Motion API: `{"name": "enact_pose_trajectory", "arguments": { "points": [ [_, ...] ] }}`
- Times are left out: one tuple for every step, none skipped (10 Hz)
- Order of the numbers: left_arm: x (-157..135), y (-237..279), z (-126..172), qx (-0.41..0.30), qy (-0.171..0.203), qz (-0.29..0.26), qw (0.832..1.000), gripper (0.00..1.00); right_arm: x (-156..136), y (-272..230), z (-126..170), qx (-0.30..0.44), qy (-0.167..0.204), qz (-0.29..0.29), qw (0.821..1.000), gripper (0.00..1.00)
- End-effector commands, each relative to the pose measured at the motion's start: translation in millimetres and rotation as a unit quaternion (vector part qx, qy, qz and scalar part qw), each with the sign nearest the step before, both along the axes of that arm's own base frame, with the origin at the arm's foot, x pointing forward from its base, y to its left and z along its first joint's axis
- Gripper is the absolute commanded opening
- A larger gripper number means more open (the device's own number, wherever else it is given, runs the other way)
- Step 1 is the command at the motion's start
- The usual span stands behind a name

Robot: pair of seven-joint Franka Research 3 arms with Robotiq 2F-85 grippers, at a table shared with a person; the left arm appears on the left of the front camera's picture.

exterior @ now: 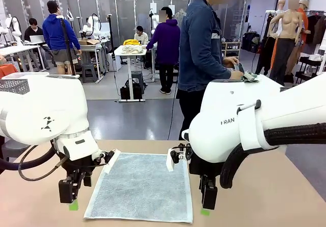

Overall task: Fold the towels and place them in the basket.
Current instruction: When a person lays out a Towel with hook on the table, fold it in half twice.

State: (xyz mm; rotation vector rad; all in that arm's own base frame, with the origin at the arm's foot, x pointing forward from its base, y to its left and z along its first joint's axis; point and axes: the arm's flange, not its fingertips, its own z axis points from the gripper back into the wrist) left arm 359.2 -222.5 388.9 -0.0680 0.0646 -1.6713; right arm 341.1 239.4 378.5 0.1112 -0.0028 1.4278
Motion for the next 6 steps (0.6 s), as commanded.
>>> {"name": "enact_pose_trajectory", "arguments": {
  "points": [
    [-3.9,-4.3,-6.1,0.018,-0.032,0.014,0.999,1.00,-2.3,11.0,-10.6,-0.016,-0.006,0.006,1.000,1.00],
    [-5.1,0.7,-6.9,0.018,-0.045,0.023,0.999,1.00,-4.3,16.8,-15.8,-0.022,-0.009,0.013,1.000,1.00],
    [-6.8,4.5,-8.7,0.017,-0.052,0.029,0.998,1.00,-7.1,22.6,-20.2,-0.024,-0.013,0.020,0.999,1.00],
    [-7.7,6.3,-13.2,0.023,-0.059,0.034,0.997,1.00,-8.9,27.4,-23.6,-0.022,-0.024,0.027,0.999,1.00],
    [-7.2,8.6,-19.5,0.022,-0.063,0.036,0.997,1.00,-9.4,30.7,-26.9,-0.021,-0.035,0.032,0.999,1.00],
    [-6.9,10.8,-26.4,0.023,-0.066,0.040,0.997,1.00,-9.9,33.2,-29.7,-0.018,-0.036,0.036,0.999,1.00]
  ]
}}
